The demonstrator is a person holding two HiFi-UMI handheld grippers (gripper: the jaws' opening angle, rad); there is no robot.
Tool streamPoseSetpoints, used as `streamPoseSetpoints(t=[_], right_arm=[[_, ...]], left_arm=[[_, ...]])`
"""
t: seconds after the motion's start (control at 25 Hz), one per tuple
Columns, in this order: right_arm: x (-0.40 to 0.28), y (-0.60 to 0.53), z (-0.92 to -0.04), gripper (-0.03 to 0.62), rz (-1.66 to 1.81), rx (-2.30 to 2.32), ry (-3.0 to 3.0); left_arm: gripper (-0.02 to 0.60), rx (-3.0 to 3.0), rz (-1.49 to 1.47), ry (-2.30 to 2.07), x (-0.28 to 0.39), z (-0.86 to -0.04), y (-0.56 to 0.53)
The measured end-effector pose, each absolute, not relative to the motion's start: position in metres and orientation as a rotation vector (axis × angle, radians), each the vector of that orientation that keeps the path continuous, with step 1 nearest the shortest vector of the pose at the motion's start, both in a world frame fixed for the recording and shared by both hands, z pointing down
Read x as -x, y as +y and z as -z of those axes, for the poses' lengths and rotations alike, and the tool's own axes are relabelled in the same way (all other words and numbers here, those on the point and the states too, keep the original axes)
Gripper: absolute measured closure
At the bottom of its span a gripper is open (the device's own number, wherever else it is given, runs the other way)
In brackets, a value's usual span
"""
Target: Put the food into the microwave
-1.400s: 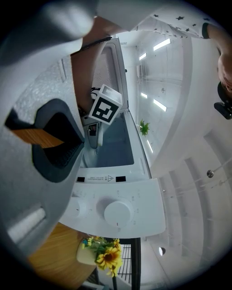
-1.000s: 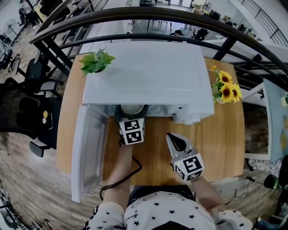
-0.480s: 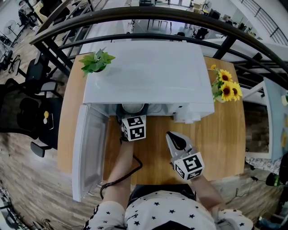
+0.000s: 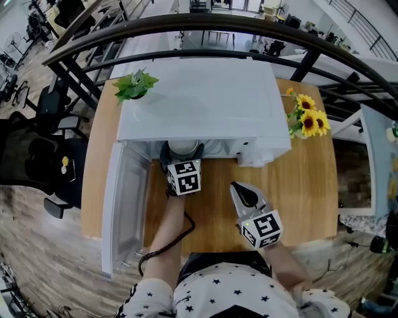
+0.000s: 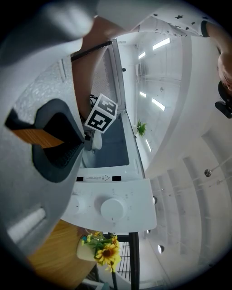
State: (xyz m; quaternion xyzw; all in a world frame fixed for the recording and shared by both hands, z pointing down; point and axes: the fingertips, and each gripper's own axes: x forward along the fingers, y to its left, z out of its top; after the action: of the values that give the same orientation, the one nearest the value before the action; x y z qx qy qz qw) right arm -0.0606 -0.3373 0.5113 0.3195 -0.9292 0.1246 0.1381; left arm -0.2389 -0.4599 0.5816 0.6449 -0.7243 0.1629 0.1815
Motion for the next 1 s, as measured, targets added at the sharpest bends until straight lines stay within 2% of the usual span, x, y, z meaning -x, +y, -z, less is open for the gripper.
streamPoseSetpoints(t=[1.0], right_arm=[[0.044,-0.262,-0.470,0.588,-0.259,-0.986,-2.751]], left_arm=[[0.092,-1.917,-0.307,-1.978,0.189,-0.521,-0.335]])
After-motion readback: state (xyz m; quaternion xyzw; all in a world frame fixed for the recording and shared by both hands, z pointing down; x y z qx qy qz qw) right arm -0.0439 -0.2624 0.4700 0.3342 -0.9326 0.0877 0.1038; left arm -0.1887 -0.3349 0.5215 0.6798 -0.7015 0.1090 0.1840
